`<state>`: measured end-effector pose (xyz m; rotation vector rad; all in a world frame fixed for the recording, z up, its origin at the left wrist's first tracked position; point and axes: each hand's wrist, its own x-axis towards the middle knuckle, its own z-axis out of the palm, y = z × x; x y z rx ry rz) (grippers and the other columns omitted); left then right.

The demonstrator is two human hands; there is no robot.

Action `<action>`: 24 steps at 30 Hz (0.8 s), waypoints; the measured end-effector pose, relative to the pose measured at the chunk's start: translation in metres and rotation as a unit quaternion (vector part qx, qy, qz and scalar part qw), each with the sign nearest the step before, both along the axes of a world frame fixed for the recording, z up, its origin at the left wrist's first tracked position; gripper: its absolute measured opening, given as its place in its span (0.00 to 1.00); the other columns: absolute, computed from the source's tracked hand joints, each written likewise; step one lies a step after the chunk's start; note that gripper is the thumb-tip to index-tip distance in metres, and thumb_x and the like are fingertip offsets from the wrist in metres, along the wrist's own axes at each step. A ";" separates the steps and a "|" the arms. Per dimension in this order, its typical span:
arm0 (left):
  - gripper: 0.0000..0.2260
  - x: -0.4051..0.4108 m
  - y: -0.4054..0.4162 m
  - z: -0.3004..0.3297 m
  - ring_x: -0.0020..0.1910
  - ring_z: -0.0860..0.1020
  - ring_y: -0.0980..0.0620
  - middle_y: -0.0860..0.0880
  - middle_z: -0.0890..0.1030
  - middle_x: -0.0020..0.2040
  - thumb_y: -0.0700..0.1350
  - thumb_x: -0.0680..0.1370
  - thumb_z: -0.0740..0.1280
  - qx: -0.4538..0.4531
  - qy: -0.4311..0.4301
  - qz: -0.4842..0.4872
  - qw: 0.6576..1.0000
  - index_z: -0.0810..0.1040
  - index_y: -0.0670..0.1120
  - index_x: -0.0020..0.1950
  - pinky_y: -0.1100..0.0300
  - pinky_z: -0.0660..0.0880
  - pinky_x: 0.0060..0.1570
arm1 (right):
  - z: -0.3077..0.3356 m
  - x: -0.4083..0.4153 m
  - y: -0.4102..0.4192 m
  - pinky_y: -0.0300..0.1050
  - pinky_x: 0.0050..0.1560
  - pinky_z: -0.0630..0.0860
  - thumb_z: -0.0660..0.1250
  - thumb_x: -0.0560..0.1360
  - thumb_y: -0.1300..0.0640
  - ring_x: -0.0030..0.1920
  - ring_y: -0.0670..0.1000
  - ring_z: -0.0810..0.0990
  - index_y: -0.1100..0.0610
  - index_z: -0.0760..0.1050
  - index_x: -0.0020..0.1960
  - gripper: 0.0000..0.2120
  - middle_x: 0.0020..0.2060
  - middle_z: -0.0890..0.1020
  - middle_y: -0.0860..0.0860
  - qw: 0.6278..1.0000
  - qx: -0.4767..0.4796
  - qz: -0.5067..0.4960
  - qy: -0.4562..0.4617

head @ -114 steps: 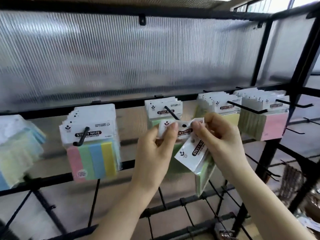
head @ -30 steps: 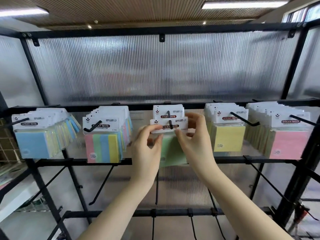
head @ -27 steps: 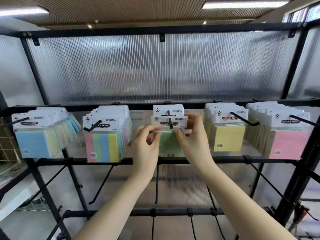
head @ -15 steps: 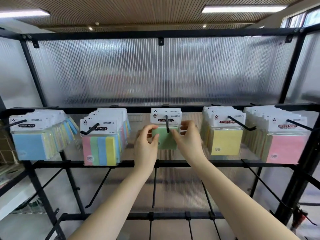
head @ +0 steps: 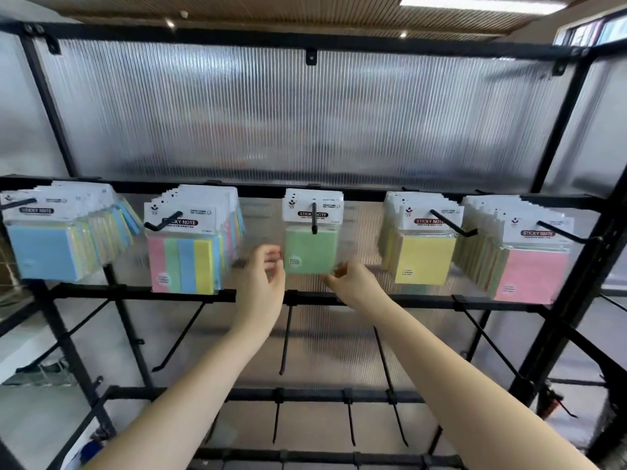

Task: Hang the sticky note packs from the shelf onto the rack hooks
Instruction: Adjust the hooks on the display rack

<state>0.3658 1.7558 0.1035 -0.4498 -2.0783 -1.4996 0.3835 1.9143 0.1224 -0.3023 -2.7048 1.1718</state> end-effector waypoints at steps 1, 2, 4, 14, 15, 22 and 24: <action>0.08 0.003 -0.004 -0.003 0.50 0.76 0.55 0.51 0.76 0.51 0.36 0.80 0.61 -0.012 -0.011 0.000 1.000 0.75 0.41 0.58 0.75 0.70 0.46 | -0.002 0.001 -0.002 0.48 0.45 0.74 0.65 0.77 0.51 0.46 0.56 0.79 0.62 0.73 0.52 0.13 0.42 0.78 0.53 1.000 0.011 0.010 -0.020; 0.07 0.005 -0.008 -0.006 0.49 0.76 0.55 0.51 0.77 0.50 0.37 0.80 0.61 -0.030 -0.021 -0.003 0.999 0.75 0.42 0.56 0.73 0.69 0.46 | -0.004 0.003 -0.006 0.50 0.47 0.76 0.64 0.78 0.53 0.47 0.58 0.80 0.63 0.75 0.53 0.13 0.42 0.80 0.55 0.999 0.012 0.016 -0.034; 0.06 0.008 -0.019 -0.014 0.49 0.76 0.54 0.50 0.78 0.49 0.38 0.80 0.61 -0.077 -0.047 -0.023 0.996 0.76 0.43 0.54 0.68 0.69 0.47 | -0.009 0.006 -0.016 0.52 0.49 0.78 0.63 0.78 0.54 0.48 0.58 0.81 0.62 0.76 0.53 0.12 0.45 0.82 0.57 0.999 0.004 0.015 -0.046; 0.07 0.025 -0.118 -0.038 0.46 0.76 0.60 0.59 0.78 0.44 0.43 0.80 0.63 -0.253 -0.138 -0.104 0.952 0.74 0.56 0.46 0.66 0.70 0.43 | -0.030 0.023 -0.104 0.49 0.44 0.78 0.61 0.78 0.55 0.39 0.53 0.79 0.62 0.77 0.50 0.12 0.41 0.84 0.57 0.997 0.003 0.031 -0.064; 0.07 0.027 -0.132 -0.037 0.46 0.76 0.59 0.59 0.78 0.44 0.43 0.80 0.63 -0.250 -0.137 -0.103 0.953 0.75 0.56 0.46 0.65 0.70 0.43 | -0.031 0.025 -0.116 0.48 0.44 0.78 0.60 0.78 0.55 0.39 0.53 0.79 0.63 0.76 0.50 0.12 0.41 0.84 0.57 0.998 0.001 0.037 -0.059; 0.07 0.044 -0.246 -0.036 0.51 0.77 0.60 0.57 0.79 0.51 0.46 0.81 0.62 -0.258 -0.135 -0.077 0.953 0.78 0.52 0.55 0.61 0.75 0.52 | -0.030 0.036 -0.230 0.48 0.45 0.77 0.59 0.78 0.57 0.43 0.56 0.80 0.61 0.76 0.51 0.11 0.45 0.82 0.59 0.993 0.036 0.098 -0.055; 0.06 0.050 -0.282 -0.039 0.50 0.76 0.60 0.59 0.78 0.49 0.46 0.81 0.62 -0.254 -0.145 -0.058 0.955 0.77 0.55 0.53 0.61 0.75 0.51 | -0.030 0.038 -0.267 0.50 0.47 0.78 0.59 0.78 0.56 0.42 0.57 0.79 0.62 0.78 0.49 0.12 0.45 0.83 0.59 0.990 0.048 0.125 -0.052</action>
